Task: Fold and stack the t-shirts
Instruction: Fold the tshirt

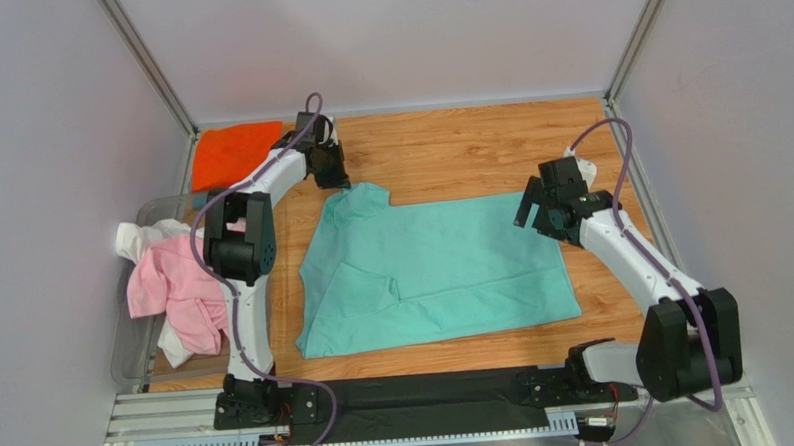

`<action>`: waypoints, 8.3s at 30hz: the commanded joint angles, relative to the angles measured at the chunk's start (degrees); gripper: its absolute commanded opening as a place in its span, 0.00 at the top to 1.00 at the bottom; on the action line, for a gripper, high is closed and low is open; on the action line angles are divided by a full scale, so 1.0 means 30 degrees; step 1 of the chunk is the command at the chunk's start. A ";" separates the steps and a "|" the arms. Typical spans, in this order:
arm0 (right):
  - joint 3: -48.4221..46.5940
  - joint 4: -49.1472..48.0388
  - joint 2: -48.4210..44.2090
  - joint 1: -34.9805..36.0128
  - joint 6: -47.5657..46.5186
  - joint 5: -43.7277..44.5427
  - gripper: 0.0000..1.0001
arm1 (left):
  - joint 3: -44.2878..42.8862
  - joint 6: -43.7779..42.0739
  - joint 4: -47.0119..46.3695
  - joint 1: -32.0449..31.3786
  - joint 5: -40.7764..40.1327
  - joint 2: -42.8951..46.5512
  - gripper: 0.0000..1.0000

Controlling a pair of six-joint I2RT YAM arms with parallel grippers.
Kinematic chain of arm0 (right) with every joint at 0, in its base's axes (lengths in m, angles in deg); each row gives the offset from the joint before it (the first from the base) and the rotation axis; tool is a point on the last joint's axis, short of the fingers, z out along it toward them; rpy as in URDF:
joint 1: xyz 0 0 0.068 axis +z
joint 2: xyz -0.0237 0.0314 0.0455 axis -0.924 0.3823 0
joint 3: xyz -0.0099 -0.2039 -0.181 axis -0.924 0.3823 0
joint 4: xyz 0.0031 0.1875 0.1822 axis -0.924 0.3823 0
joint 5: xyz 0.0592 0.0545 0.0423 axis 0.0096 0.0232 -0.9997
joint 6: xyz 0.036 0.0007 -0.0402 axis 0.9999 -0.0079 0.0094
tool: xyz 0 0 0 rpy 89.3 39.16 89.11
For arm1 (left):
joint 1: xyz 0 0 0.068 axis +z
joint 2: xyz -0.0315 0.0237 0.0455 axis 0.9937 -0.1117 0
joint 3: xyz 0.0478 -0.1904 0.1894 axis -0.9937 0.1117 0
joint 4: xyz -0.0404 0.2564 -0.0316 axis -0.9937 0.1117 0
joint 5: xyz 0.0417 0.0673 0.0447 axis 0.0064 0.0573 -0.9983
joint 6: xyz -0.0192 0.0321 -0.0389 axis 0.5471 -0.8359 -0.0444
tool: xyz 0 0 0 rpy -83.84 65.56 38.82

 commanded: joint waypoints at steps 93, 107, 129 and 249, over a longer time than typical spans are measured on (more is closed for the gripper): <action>-0.1352 0.0643 0.2487 -0.1407 -0.2850 -0.0849 0.94 | 2.2647 0.2972 -0.1272 -0.2467 0.2242 2.5719 1.00; -0.0150 0.0498 0.2252 -0.1436 -0.2382 0.0030 0.92 | 2.5429 0.5784 0.0250 -0.3257 0.2507 2.8824 0.97; 0.0671 0.0996 -0.1845 -0.1436 -0.1472 -0.2888 0.00 | 2.3792 0.7309 0.3036 -0.5338 -0.0071 3.1174 0.00; 1.0074 0.2137 -1.3773 2.0038 1.3907 0.0938 0.00 | 2.7892 1.4544 -0.7599 -1.9663 -0.1742 2.4959 0.15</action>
